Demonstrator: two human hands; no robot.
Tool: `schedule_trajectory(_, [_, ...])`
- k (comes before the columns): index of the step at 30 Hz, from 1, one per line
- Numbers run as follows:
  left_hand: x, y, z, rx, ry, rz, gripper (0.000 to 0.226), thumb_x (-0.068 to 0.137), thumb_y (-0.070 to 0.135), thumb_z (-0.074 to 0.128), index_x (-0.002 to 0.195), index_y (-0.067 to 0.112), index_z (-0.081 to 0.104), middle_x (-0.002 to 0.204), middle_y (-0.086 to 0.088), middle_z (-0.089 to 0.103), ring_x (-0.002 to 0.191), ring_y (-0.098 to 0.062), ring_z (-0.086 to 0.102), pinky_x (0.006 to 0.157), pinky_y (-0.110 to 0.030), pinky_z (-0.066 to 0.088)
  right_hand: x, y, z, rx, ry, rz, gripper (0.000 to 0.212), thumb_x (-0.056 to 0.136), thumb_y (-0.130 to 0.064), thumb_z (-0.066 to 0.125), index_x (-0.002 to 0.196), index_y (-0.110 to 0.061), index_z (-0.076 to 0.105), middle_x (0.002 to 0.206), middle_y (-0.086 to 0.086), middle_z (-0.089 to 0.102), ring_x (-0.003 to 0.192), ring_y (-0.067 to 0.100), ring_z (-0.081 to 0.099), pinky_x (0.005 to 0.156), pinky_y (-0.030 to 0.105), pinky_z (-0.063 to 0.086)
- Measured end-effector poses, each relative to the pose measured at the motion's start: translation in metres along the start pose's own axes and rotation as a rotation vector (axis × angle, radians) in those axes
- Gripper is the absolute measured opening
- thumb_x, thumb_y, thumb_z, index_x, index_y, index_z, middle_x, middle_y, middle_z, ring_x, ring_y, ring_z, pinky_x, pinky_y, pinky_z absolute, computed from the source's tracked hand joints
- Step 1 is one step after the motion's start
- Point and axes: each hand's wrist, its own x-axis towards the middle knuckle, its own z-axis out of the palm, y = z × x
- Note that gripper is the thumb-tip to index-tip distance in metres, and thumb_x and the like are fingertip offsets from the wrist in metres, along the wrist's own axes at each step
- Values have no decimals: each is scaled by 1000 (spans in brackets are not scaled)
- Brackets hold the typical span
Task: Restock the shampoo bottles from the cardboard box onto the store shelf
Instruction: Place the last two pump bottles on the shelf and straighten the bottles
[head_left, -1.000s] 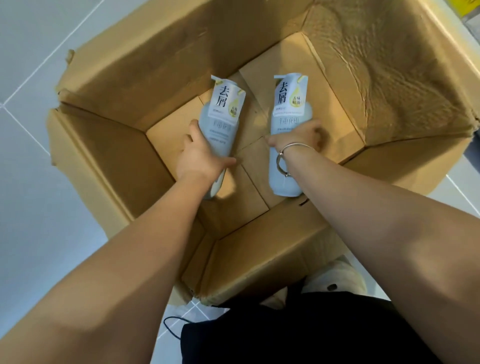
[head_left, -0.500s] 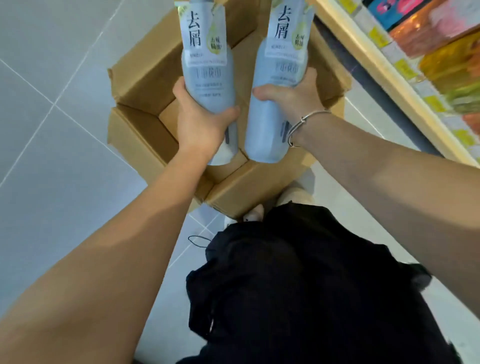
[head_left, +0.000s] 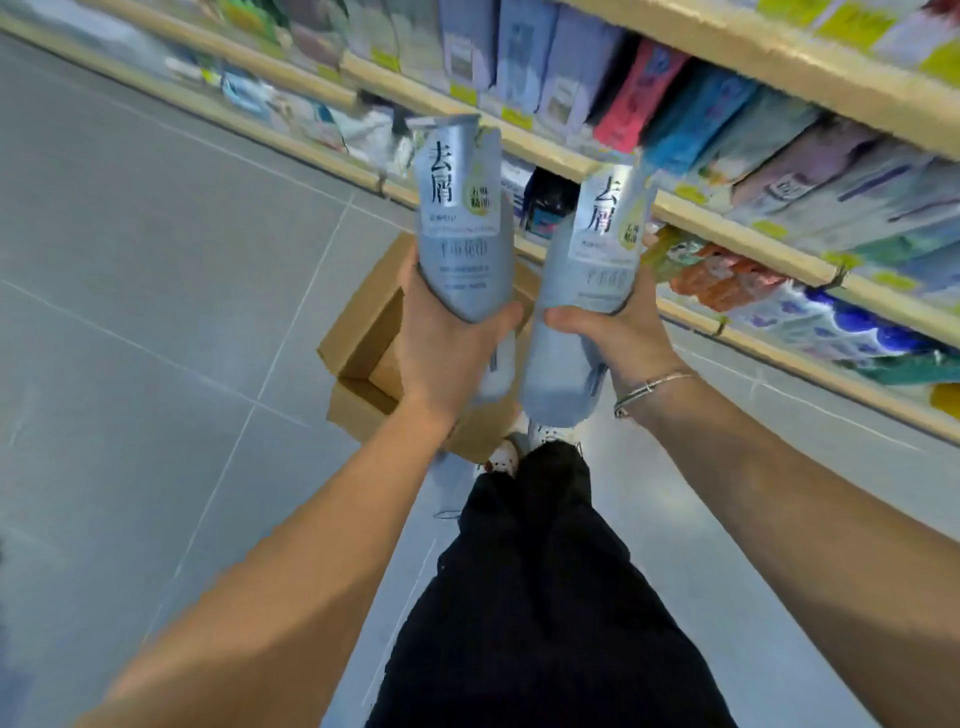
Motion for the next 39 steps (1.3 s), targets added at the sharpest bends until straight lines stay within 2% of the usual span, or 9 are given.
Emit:
schedule_trajectory(2, [-15, 35, 0, 5, -91, 92, 76, 61, 29, 82, 120, 36, 34, 99, 22, 61, 84, 8, 62, 72, -21, 54, -26, -28, -18, 18, 38, -82, 62, 65, 8, 77, 108, -17, 40, 93, -7, 56, 77, -1, 62, 64, 21, 55])
schedule_trajectory(6, [-41, 109, 9, -26, -222, 268, 81, 50, 43, 78, 119, 41, 35, 108, 15, 62, 101, -12, 64, 84, -45, 54, -70, -77, -54, 37, 128, -258, 59, 68, 16, 71, 97, -23, 38, 92, -11, 54, 65, -19, 59, 57, 6, 49])
schedule_trajectory(9, [-64, 157, 25, -26, -279, 415, 97, 47, 45, 76, 132, 27, 31, 108, 12, 59, 101, -13, 61, 87, -40, 52, -99, -106, -83, 41, 223, -347, 59, 67, 17, 70, 103, -16, 37, 92, -10, 54, 65, -19, 58, 55, 5, 48])
schedule_trajectory(17, [-131, 268, 73, -58, -350, 709, 95, 52, 38, 78, 132, 31, 28, 104, 25, 51, 100, -8, 56, 85, -32, 49, -163, -176, -175, 47, 437, -560, 67, 67, 8, 75, 112, -17, 33, 99, -7, 53, 84, -1, 56, 59, 7, 51])
schedule_trajectory(23, [-189, 339, 122, -90, -350, 869, 108, 43, 48, 75, 137, 27, 25, 125, 6, 56, 112, -20, 56, 88, -32, 46, -202, -224, -249, 18, 486, -735, 66, 66, 8, 76, 111, -14, 32, 95, -12, 52, 82, -4, 54, 59, 5, 49])
schedule_trajectory(27, [-230, 390, 162, -201, -362, 941, 109, 41, 55, 72, 134, 27, 24, 118, 11, 53, 112, -16, 56, 92, -33, 47, -229, -263, -310, 37, 510, -812, 70, 65, 6, 77, 115, -14, 32, 96, -11, 54, 84, 2, 56, 63, 11, 53])
schedule_trajectory(31, [-266, 440, 200, -287, -329, 1034, 100, 60, 27, 86, 138, 20, 24, 120, 10, 50, 109, -10, 52, 86, -21, 40, -246, -299, -369, -3, 546, -878, 78, 63, -4, 82, 121, -13, 31, 103, -7, 54, 96, 11, 59, 81, 30, 53])
schedule_trajectory(35, [-294, 479, 235, -413, -304, 1086, 92, 64, 13, 84, 134, 11, 25, 125, 3, 50, 111, -11, 52, 92, -24, 42, -257, -328, -419, -16, 510, -988, 65, 65, -2, 80, 111, -14, 35, 100, -7, 55, 95, 11, 59, 81, 28, 52])
schedule_trajectory(39, [-313, 506, 256, -510, -256, 1116, 103, 59, 21, 85, 138, 15, 20, 134, 2, 46, 119, -12, 49, 97, -26, 39, -260, -350, -454, -3, 456, -1086, 62, 64, 4, 79, 104, -18, 38, 102, -3, 58, 95, 10, 60, 81, 27, 53])
